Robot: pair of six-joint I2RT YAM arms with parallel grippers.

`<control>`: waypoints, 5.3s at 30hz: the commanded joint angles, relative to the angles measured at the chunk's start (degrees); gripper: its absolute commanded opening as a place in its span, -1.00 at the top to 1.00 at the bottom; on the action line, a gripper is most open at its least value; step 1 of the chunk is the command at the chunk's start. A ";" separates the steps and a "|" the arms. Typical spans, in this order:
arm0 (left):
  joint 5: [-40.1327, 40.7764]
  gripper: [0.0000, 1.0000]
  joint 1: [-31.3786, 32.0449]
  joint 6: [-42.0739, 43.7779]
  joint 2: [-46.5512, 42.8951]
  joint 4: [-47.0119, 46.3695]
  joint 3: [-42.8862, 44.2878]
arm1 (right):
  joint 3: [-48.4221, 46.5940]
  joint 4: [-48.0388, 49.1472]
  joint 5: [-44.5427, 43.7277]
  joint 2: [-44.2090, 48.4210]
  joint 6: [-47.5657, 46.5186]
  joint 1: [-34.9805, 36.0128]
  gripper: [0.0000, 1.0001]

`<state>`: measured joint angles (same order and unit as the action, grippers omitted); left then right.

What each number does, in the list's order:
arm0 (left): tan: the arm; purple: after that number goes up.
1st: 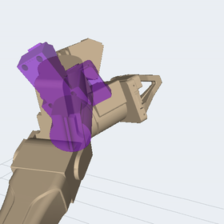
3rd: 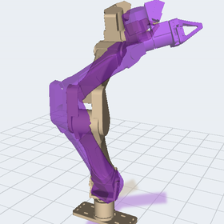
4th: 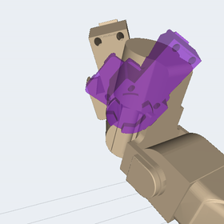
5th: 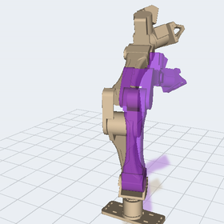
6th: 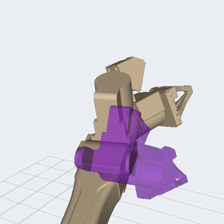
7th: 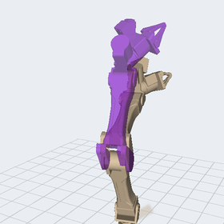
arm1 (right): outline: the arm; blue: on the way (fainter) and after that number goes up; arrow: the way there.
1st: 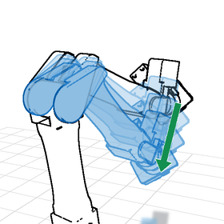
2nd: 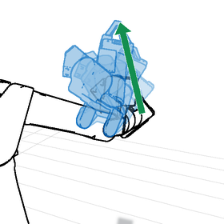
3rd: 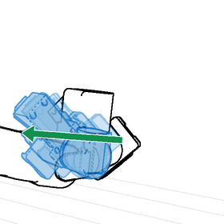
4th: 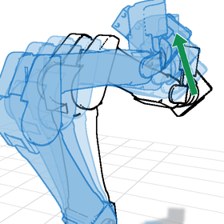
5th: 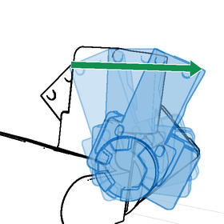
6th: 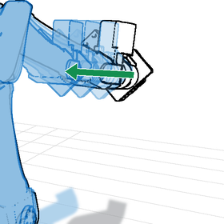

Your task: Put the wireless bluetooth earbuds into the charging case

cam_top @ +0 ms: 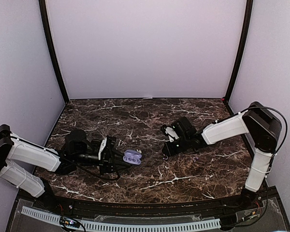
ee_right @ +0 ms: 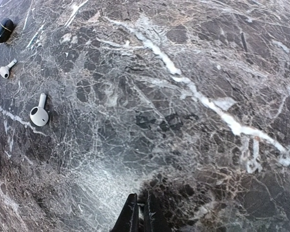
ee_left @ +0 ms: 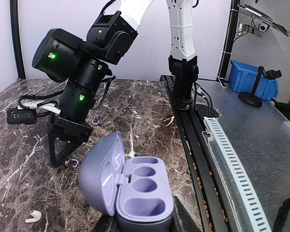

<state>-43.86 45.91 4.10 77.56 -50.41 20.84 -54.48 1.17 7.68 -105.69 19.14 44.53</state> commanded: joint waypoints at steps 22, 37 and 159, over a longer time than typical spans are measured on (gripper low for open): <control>-0.44 0.64 -0.25 0.29 -0.50 -0.86 0.56 | 8.86 2.10 2.14 8.56 7.60 -1.39 0.67; -0.09 0.64 -0.23 0.29 -1.01 -0.41 0.14 | 5.99 1.89 4.87 4.97 7.23 -1.36 0.68; -0.84 0.71 -0.12 0.38 0.26 0.94 2.71 | 10.92 14.84 11.96 29.69 -20.61 17.17 1.00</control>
<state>-43.92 45.89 4.84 77.73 -48.73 22.04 -40.36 16.01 20.29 -75.00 1.28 60.29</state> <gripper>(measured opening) 0.323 0.006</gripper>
